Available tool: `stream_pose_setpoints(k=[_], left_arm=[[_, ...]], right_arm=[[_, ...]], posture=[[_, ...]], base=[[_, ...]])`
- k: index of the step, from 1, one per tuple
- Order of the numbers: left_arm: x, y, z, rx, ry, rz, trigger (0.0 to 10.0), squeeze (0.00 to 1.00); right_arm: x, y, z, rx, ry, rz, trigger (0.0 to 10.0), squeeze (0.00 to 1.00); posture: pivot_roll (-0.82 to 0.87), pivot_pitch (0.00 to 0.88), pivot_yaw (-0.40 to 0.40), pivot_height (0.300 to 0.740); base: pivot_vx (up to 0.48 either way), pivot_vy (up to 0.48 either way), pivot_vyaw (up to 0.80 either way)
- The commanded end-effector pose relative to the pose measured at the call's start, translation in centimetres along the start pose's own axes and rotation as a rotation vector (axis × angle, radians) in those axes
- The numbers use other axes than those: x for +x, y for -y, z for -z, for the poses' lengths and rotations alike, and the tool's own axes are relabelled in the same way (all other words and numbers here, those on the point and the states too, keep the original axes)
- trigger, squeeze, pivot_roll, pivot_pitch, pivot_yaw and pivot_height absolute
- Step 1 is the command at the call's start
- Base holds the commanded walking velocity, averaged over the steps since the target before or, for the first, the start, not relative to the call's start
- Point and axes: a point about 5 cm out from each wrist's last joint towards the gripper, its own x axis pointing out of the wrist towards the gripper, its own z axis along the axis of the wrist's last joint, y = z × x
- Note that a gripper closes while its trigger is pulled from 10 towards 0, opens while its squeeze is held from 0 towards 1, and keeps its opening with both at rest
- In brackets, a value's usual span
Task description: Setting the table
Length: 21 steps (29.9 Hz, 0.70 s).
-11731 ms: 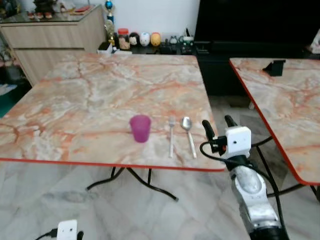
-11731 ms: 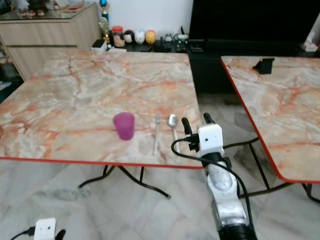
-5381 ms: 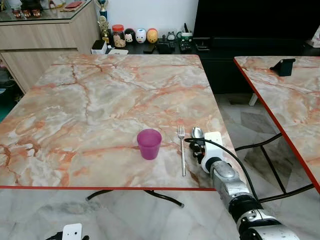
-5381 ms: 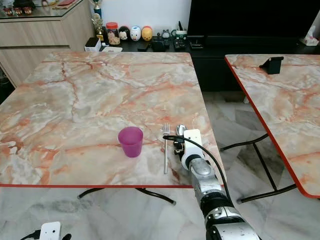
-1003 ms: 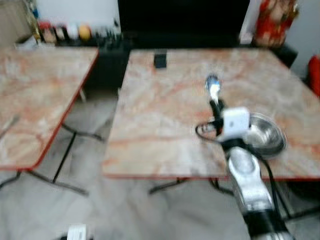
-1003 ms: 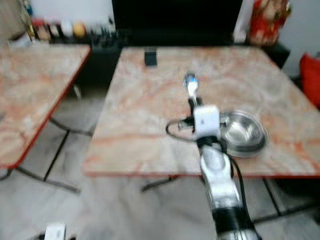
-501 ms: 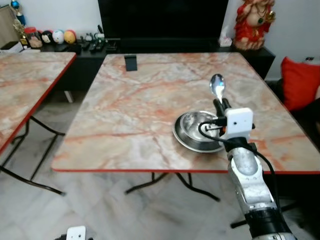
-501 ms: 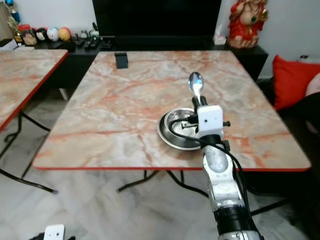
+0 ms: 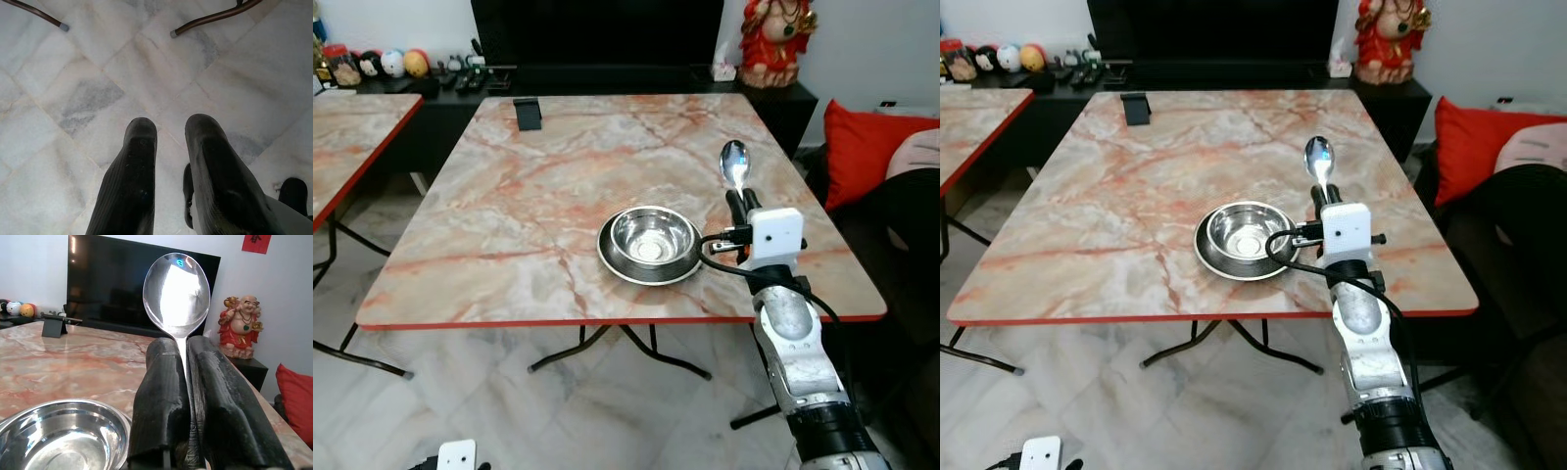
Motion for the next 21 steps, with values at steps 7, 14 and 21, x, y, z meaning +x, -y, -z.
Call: stream_pose_setpoints(k=[7,14,21], left_arm=[[-0.1,-0.2,0.5,-0.002,-0.029,0.002,10.0,0.0],[-0.1,-0.2,0.5,0.001,-0.03,-0.002,10.0,0.0],[-0.2,-0.3,0.7,0.002,-0.038,-0.004,10.0,0.0]], right_arm=[[0.5,2.2,1.2,0.009,-0.114,0.117,10.0,0.0],[0.5,3.4,2.2,0.054,-0.195,0.189,10.0,0.0],[0.6,3.0,2.0,0.059,-0.185,0.169,10.0,0.0]], posture=[[0.02,0.0,0.007,0.74],[0.02,0.0,0.008,0.74],[0.02,0.0,0.008,0.74]], base=[[0.0,0.0,0.0],[0.0,0.0,0.0],[0.0,0.0,0.0]])
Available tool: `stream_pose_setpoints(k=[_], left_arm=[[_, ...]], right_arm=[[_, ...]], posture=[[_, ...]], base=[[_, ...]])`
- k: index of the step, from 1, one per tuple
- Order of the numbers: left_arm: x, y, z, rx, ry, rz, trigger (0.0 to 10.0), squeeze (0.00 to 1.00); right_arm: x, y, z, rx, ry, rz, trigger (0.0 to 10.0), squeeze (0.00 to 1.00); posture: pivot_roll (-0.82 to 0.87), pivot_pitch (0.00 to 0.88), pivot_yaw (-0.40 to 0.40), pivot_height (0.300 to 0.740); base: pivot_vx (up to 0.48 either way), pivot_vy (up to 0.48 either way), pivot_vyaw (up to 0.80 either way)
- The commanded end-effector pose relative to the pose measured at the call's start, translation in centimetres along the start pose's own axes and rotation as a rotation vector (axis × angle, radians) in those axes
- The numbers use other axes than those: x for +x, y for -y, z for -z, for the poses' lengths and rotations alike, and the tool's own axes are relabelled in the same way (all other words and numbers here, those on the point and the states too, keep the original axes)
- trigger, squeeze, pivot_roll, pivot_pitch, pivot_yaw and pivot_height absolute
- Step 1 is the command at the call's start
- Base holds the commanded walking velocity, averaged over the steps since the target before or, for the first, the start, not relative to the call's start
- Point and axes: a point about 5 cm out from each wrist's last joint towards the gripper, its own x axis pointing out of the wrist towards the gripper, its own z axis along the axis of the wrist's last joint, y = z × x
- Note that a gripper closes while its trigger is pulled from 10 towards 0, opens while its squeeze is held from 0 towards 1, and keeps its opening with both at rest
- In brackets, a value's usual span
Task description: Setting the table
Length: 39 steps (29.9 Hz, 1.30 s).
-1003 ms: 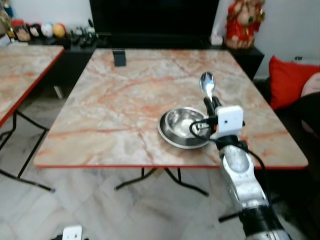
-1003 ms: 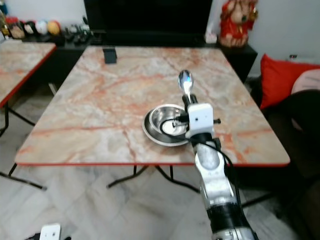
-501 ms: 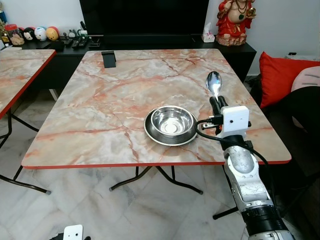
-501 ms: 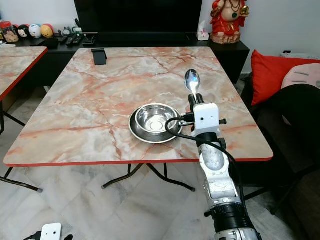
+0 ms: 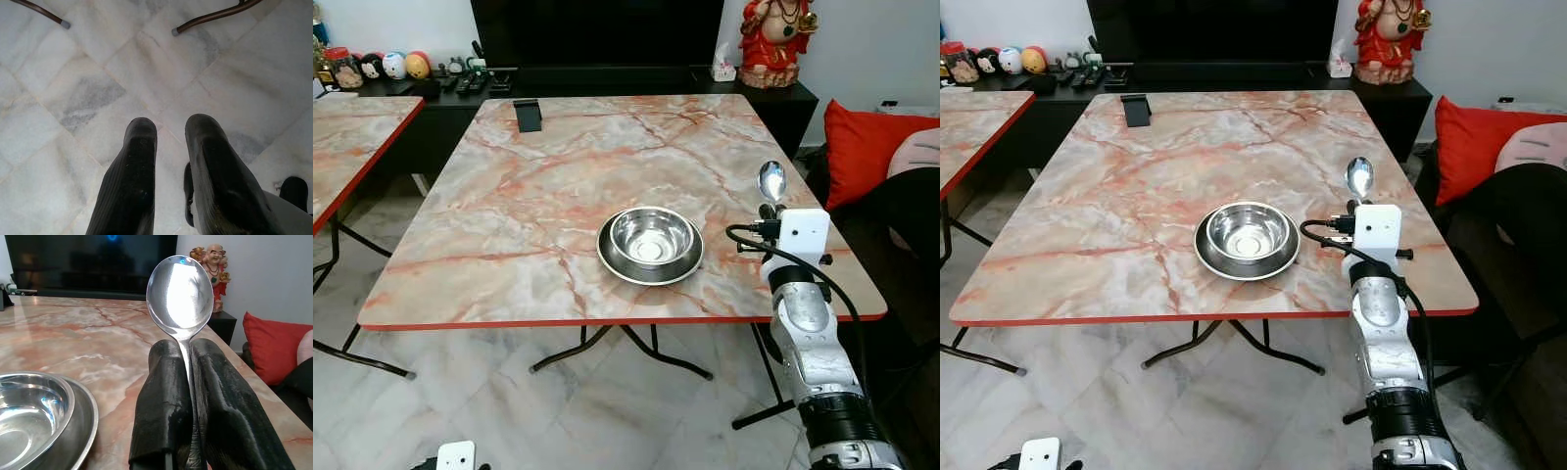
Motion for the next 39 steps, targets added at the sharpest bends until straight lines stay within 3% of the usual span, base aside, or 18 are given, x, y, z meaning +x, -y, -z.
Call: stream_pose_setpoints(k=[1,15,39], left_arm=[[-0.2,-0.2,0.5,0.004,-0.029,-0.007,10.0,0.0],[-0.2,-0.2,0.6,0.002,-0.032,-0.01,10.0,0.0],[-0.1,-0.3,0.5,0.003,-0.028,-0.014,10.0,0.0]], right_arm=[[0.3,-0.3,-0.5,0.014,0.008,-0.008,10.0,0.0],[0.3,-1.2,-0.6,0.028,0.003,-0.038,10.0,0.0],[0.4,-1.5,-0.8,0.036,0.009,-0.05,10.0,0.0]], posture=[[0.02,0.0,0.008,0.74],[0.02,0.0,0.007,0.74],[0.03,0.0,0.005,0.74]], base=[[0.0,0.0,0.0],[0.0,0.0,0.0],[0.259,0.0,0.0]])
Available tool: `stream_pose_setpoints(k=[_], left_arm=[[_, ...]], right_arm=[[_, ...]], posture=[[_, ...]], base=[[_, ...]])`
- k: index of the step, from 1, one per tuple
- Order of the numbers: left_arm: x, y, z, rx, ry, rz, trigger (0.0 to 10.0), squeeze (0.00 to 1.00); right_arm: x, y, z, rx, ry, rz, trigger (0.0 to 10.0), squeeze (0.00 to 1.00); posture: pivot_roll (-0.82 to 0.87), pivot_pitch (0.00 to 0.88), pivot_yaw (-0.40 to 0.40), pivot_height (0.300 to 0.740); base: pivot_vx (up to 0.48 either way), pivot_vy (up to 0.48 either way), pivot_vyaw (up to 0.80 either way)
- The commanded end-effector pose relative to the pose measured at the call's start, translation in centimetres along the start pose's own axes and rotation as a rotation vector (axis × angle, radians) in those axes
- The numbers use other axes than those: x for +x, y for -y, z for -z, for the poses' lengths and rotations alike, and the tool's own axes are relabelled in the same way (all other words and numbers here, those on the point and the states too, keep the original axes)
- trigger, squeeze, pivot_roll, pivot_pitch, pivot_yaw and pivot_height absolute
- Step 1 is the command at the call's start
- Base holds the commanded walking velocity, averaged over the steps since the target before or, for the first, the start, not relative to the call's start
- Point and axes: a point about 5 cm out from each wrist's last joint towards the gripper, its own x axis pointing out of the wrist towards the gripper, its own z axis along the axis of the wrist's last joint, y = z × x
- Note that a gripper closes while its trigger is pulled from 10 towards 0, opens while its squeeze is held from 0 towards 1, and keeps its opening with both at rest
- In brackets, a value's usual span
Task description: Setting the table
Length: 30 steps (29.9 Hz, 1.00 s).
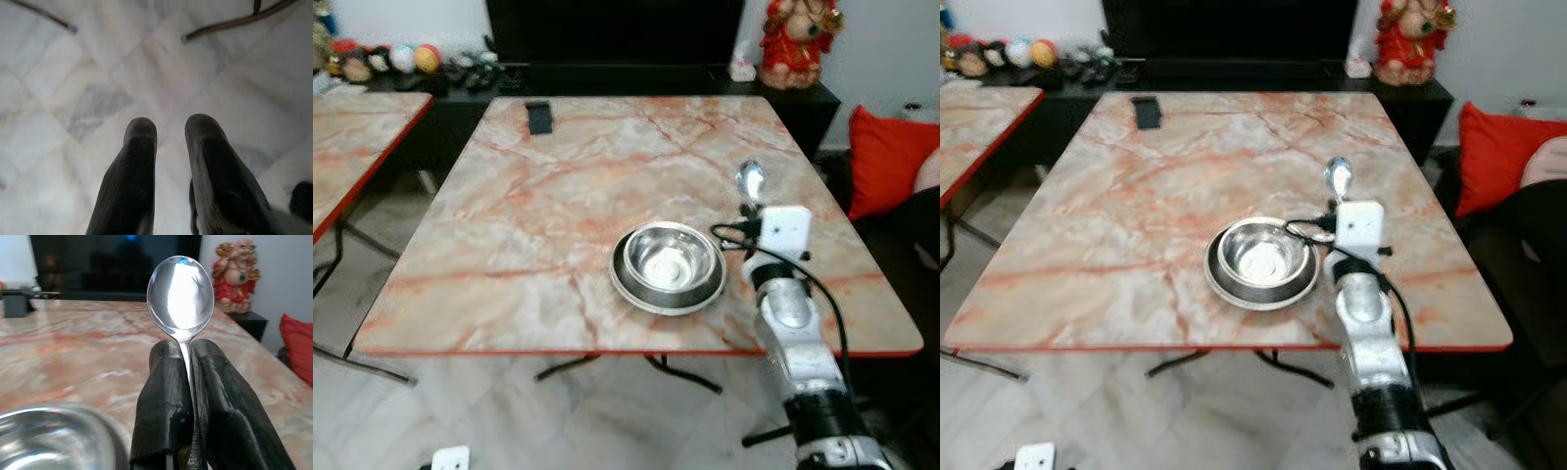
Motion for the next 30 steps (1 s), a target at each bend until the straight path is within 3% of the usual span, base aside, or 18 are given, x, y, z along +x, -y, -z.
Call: stream_pose_setpoints(k=[1,6,17,24,30], left_arm=[[-0.1,0.5,0.4,-0.004,-0.018,0.008,10.0,0.0],[0.0,0.5,0.3,-0.001,-0.015,0.01,10.0,0.0],[0.1,0.9,0.1,-0.003,-0.011,0.025,10.0,0.0],[-0.2,1.0,0.8,0.006,-0.034,0.032,10.0,0.0],[-0.2,1.1,0.7,0.003,-0.037,0.038,10.0,0.0]], right_arm=[[0.2,0.6,-0.4,0.002,0.01,0.016,10.0,0.0],[0.2,0.5,-0.4,0.002,0.009,0.017,10.0,0.0],[0.3,1.4,-0.4,-0.032,-0.032,0.051,10.0,0.0],[-0.1,2.4,1.3,-0.104,-0.196,0.057,10.0,0.0],[-0.4,2.9,2.9,-0.072,-0.335,0.045,10.0,0.0]], posture=[[0.03,0.0,0.005,0.74],[0.02,0.0,0.008,0.74],[0.01,0.0,0.011,0.74],[0.0,0.0,0.012,0.74],[0.0,0.0,0.011,0.74]], base=[[0.27,0.0,0.0],[0.268,0.0,0.0],[0.0,0.0,0.0],[0.0,0.0,0.0],[0.0,0.0,0.0]])
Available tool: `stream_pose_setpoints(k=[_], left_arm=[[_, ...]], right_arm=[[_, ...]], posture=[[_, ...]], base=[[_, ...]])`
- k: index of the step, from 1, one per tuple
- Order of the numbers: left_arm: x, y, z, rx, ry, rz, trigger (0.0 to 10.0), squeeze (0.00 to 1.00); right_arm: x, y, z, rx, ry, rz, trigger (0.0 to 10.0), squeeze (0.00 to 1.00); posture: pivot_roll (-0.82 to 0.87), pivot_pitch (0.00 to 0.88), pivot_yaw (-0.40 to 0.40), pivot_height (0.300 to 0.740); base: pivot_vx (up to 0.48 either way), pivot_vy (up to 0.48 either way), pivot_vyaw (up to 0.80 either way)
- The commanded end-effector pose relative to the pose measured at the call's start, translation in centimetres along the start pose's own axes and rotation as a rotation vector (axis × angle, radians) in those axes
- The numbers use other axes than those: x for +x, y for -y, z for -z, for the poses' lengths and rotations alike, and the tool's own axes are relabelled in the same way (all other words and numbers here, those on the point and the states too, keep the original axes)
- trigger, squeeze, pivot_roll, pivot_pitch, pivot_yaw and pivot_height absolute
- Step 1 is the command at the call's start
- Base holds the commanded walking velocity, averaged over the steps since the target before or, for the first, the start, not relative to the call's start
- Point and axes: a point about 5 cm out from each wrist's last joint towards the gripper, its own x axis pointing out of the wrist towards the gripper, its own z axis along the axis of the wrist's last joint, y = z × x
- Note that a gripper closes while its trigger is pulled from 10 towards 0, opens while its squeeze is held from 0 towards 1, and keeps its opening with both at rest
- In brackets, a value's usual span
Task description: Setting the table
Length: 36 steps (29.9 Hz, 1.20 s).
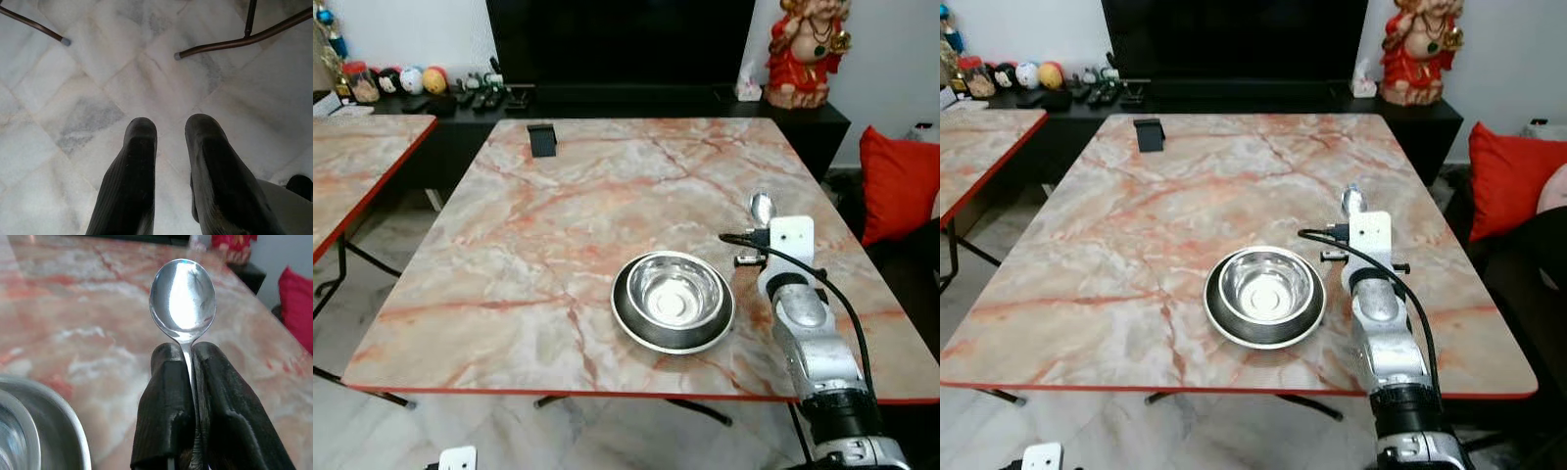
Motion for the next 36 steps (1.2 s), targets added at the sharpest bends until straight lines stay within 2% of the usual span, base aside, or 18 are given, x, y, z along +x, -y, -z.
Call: stream_pose_setpoints(k=[1,8,12,21,25,36], left_arm=[[0.0,0.1,0.2,0.013,-0.022,0.011,10.0,0.0],[0.1,0.1,0.1,0.011,-0.026,0.016,10.0,0.0],[0.1,0.0,0.1,0.01,-0.028,0.016,10.0,0.0],[0.1,-0.1,0.2,0.01,-0.031,0.016,10.0,0.0],[0.0,-0.3,0.3,0.011,-0.043,0.018,10.0,0.0],[0.0,-0.3,0.6,0.014,-0.055,0.018,10.0,0.0]], right_arm=[[0.1,0.1,0.3,0.0,-0.04,-0.017,10.0,0.0],[-0.1,-0.5,1.7,0.072,-0.137,-0.073,10.0,0.0],[-0.2,-0.5,2.4,0.082,-0.164,-0.071,10.0,0.0],[-0.2,-0.5,2.6,0.084,-0.173,-0.07,10.0,0.0],[-0.8,-0.5,4.9,0.074,-0.234,-0.072,10.0,0.0],[-1.2,-1.0,6.0,0.074,-0.254,-0.102,10.0,0.0]], posture=[[0.0,0.0,0.012,0.74],[0.0,0.0,0.013,0.74],[0.0,0.0,0.015,0.74],[0.0,0.0,0.017,0.74],[0.0,0.0,0.02,0.74],[0.0,0.0,0.018,0.74]], base=[[0.0,0.0,0.0],[0.0,0.0,0.0],[0.0,0.0,0.0],[0.0,0.0,0.0],[0.0,0.0,0.0],[0.0,0.0,0.0]])
